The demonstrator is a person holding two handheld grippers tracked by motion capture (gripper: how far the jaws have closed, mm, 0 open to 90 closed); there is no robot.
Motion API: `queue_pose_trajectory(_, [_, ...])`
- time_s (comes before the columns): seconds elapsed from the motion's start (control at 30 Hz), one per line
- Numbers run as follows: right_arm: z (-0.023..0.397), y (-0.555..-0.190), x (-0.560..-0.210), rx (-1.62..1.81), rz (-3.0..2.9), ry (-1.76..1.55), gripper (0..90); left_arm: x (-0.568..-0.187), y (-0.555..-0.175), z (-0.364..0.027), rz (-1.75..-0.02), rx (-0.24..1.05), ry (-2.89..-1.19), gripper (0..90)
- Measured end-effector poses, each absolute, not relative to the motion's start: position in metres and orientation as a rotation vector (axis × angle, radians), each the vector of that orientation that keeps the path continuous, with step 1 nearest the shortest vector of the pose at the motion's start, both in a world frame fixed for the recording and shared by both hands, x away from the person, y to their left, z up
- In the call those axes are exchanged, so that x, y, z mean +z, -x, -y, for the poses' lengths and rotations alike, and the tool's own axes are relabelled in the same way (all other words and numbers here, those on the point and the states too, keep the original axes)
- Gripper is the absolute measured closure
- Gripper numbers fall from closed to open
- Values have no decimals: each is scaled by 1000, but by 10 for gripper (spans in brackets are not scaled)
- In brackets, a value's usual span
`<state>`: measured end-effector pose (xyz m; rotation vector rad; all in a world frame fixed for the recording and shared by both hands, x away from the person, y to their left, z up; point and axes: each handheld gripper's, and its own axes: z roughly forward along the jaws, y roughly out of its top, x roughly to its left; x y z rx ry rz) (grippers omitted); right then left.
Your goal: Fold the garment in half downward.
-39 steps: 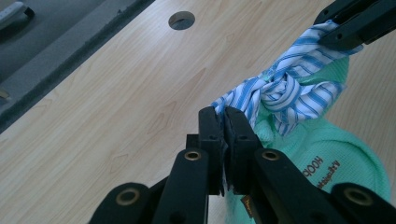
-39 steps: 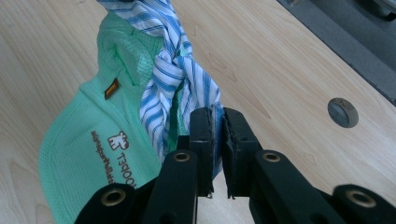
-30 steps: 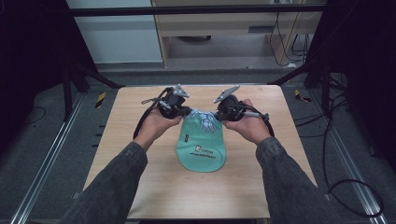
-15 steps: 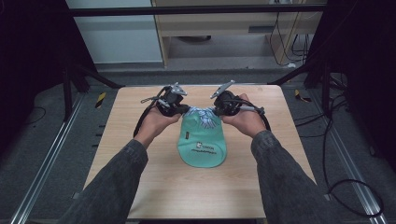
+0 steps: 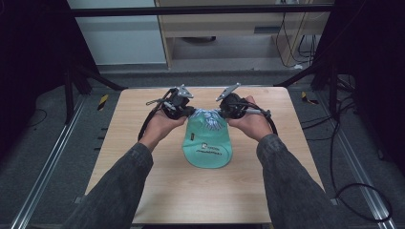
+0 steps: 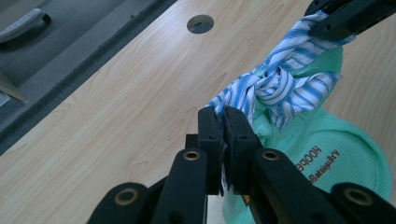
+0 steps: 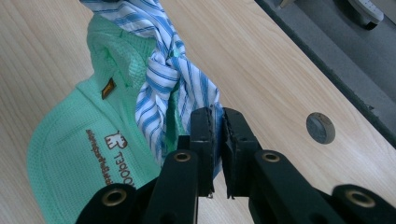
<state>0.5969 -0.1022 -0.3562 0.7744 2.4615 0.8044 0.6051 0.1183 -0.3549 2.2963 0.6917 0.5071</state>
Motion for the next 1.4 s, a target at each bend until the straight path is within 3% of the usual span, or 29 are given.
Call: queue_pose_trajectory(1.4, [105, -547, -391, 844, -2514, -678, 832, -391, -557, -131, -622, 466, -2282, 864])
